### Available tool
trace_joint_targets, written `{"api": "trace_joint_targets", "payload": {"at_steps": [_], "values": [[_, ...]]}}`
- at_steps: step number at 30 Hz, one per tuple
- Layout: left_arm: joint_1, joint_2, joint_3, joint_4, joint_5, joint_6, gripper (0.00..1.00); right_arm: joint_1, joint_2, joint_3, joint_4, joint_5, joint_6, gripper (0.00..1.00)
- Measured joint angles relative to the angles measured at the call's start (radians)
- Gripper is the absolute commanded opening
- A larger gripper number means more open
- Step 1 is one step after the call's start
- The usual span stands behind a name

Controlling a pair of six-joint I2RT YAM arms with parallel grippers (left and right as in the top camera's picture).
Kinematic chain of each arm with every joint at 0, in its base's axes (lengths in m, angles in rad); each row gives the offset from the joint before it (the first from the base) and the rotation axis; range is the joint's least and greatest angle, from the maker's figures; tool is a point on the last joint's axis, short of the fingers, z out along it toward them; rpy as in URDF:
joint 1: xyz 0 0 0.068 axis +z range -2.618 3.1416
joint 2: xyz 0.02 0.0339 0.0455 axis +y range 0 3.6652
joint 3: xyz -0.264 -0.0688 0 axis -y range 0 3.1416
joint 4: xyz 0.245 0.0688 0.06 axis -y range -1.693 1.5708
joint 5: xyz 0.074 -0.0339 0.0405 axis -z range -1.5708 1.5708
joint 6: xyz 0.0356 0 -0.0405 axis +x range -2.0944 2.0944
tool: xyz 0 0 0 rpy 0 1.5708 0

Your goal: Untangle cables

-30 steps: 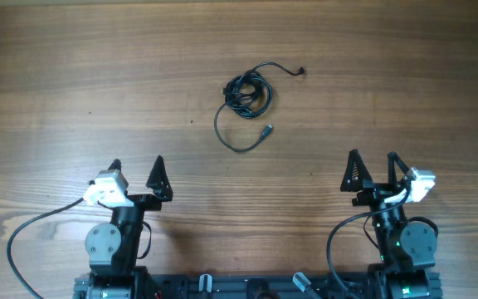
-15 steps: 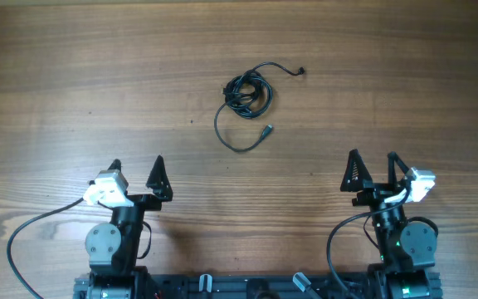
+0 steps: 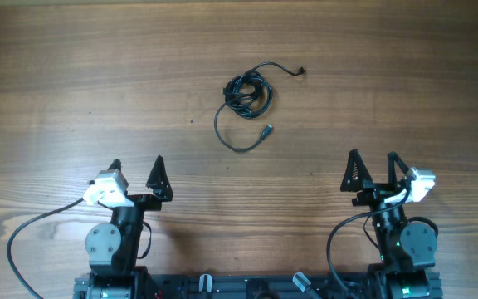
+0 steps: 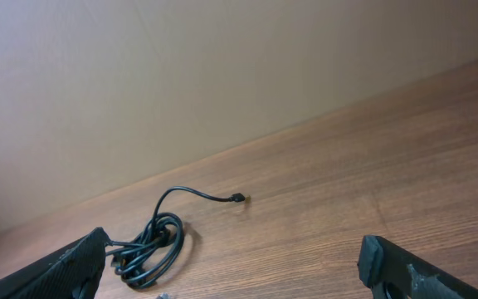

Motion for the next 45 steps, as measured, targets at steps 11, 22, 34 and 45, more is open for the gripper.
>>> {"api": "trace_joint_targets", "payload": {"at_steps": [11,22,34,45], "values": [[0.000,0.000,-0.001,0.026,0.069,0.000,1.00,0.000,0.000,0.000,0.000,0.000,0.000,1.00],[0.000,0.211,0.182,-0.017,0.131,0.001,1.00,0.000,0.000,0.000,0.000,0.000,0.000,1.00],[0.000,0.537,0.404,-0.051,0.188,0.001,1.00,0.000,0.000,0.000,0.000,0.000,0.000,1.00],[-0.007,0.930,1.071,-0.720,0.238,0.095,1.00,0.000,0.000,0.000,-0.002,0.000,0.000,1.00]]}}
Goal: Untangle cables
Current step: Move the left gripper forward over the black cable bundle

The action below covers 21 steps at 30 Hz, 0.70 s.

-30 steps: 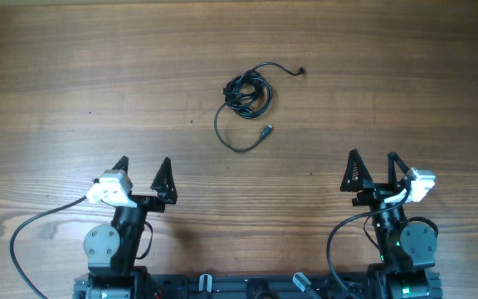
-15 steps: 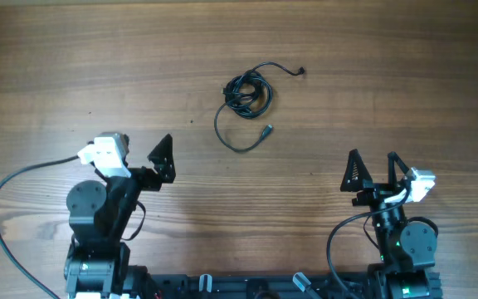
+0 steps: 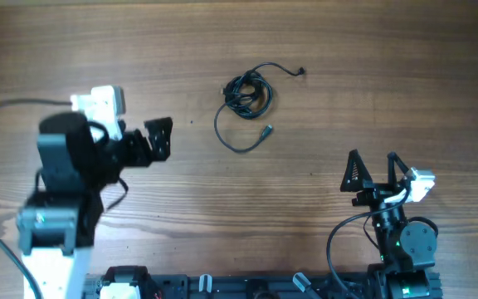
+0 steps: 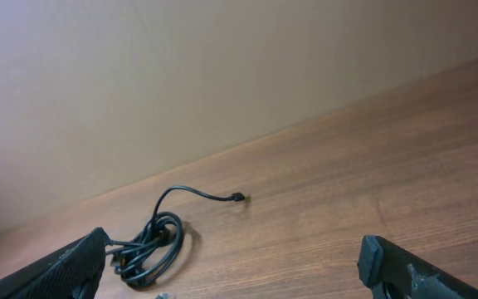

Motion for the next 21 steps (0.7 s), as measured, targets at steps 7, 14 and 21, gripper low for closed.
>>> {"api": "trace_joint_targets", "payload": {"at_steps": [7,14,21], "values": [[-0.031,0.239,0.109,-0.057,0.138,-0.003,1.00,0.000,0.000,0.000,0.000,0.000,0.000,1.00],[-0.031,0.253,0.109,-0.024,0.200,-0.066,1.00,0.000,0.000,0.000,0.000,0.001,0.075,1.00],[-0.031,0.278,0.109,0.048,0.200,-0.089,1.00,0.000,0.037,0.006,0.000,-0.018,-0.011,1.00]]}}
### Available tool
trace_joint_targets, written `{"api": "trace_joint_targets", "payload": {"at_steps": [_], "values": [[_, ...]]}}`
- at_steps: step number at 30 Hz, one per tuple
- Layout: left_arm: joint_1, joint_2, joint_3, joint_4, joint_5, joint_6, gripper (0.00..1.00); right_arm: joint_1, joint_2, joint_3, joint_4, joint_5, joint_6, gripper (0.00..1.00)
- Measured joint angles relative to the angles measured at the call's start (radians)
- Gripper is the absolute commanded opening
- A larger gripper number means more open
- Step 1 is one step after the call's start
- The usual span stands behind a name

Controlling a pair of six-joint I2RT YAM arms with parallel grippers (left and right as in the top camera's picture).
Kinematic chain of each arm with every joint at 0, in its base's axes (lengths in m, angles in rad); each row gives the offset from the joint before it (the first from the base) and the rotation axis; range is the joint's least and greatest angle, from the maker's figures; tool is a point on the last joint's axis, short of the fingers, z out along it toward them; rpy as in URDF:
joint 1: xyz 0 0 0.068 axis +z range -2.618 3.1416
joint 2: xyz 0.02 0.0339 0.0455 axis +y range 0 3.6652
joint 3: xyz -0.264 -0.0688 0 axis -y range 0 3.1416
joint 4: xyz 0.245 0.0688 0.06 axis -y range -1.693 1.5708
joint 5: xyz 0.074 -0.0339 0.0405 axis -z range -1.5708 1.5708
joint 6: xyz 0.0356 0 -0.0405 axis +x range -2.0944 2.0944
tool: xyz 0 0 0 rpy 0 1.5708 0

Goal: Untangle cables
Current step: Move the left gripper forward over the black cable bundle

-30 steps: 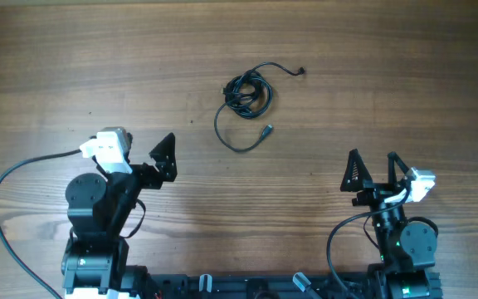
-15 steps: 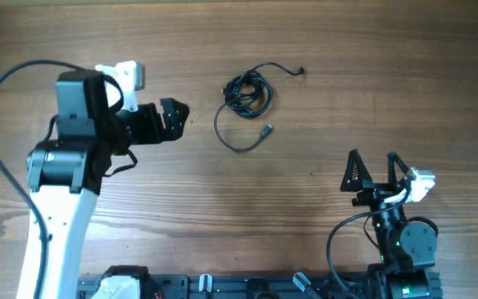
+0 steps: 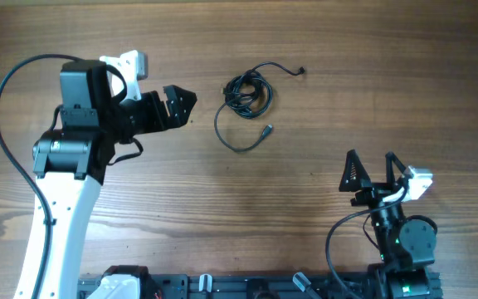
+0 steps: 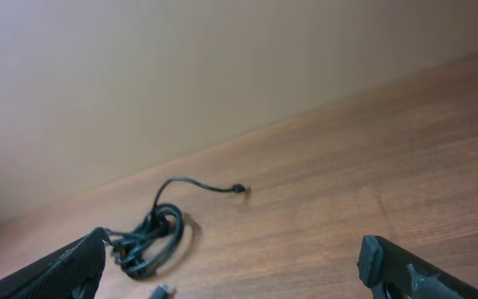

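Note:
A black cable (image 3: pixel 247 93) lies in a tangled coil on the wooden table, one plug end (image 3: pixel 303 71) reaching right and a loose loop ending in a plug (image 3: pixel 267 129) below it. The coil (image 4: pixel 148 237) also shows in the right wrist view, far ahead of the fingers. My left gripper (image 3: pixel 182 100) hovers just left of the coil, open, nothing between its fingers. My right gripper (image 3: pixel 370 169) stands open near the front right, well short of the cable, with nothing in it.
The left arm's black lead (image 3: pixel 11 75) arcs over the table's left side. A pale wall (image 4: pixel 222 66) rises behind the table's far edge. Both arm bases (image 3: pixel 256 286) sit along the front edge.
My left gripper has moved right and farther from the front, from the table's left middle to just beside the coil. The right wrist view has shifted slightly. The cable lies as before.
Both grippers first rested open near the front edge, the cable untouched at the centre back. Then the left arm was raised and reached out over the left middle of the table. Now its gripper sits open next to the coil; the right arm has stayed put.

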Motion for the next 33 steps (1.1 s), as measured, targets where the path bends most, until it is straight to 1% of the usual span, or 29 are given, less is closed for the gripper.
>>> {"api": "trace_joint_targets", "payload": {"at_steps": [2,5,7,10,11,13,14,16,17,18,20,21,24,26,28,30,33], "values": [[0.000,0.013,0.000,0.022,0.000,-0.017,1.00,0.000,0.083,0.062,0.001,-0.002,-0.018,1.00],[0.000,0.026,0.000,0.046,0.000,-0.031,1.00,0.000,0.250,0.222,-0.008,-0.008,-0.055,1.00],[0.000,0.032,0.001,0.055,0.000,-0.037,1.00,0.000,0.383,0.356,-0.076,-0.024,-0.067,1.00],[0.000,0.045,0.002,0.051,-0.010,-0.049,0.99,0.001,0.696,0.699,-0.288,-0.079,-0.074,1.00],[0.000,0.046,0.002,0.055,-0.019,-0.055,0.99,0.001,0.748,0.772,-0.383,-0.090,-0.075,1.00],[-0.008,0.049,0.002,0.082,-0.063,-0.082,0.99,0.001,0.939,1.026,-0.577,-0.117,-0.082,1.00],[-0.019,0.051,0.002,0.104,-0.100,-0.097,0.99,0.001,1.000,1.111,-0.643,-0.125,-0.094,1.00],[-0.062,0.068,0.018,0.138,-0.164,-0.118,0.99,0.001,1.109,1.274,-0.785,-0.142,-0.131,1.00],[-0.109,0.110,0.070,0.143,-0.203,-0.132,0.99,0.001,1.211,1.427,-0.878,-0.150,-0.167,1.00],[-0.138,0.151,0.110,0.126,-0.214,-0.134,0.96,0.001,1.261,1.504,-0.945,-0.153,-0.181,1.00],[-0.170,0.222,0.187,0.090,-0.231,-0.138,0.89,0.001,1.321,1.578,-0.945,-0.154,-0.194,1.00],[-0.211,0.329,0.279,0.067,-0.235,-0.140,0.85,0.001,1.334,1.585,-0.930,-0.158,-0.195,1.00],[-0.265,0.444,0.296,0.072,-0.242,-0.126,0.84,0.001,1.352,1.586,-0.928,-0.217,-0.159,1.00],[-0.295,0.486,0.296,0.081,-0.256,-0.080,0.84,0.001,1.352,1.587,-0.935,-0.242,-0.121,1.00],[-0.328,0.528,0.296,0.119,-0.274,-0.047,0.81,0.001,1.352,1.587,-0.966,-0.270,-0.101,1.00],[-0.362,0.591,0.299,0.169,-0.284,-0.024,0.79,0.001,1.352,1.587,-0.981,-0.272,-0.094,1.00],[-0.407,0.670,0.299,0.223,-0.287,-0.013,0.79,0.001,1.352,1.587,-1.019,-0.208,-0.091,1.00]]}}
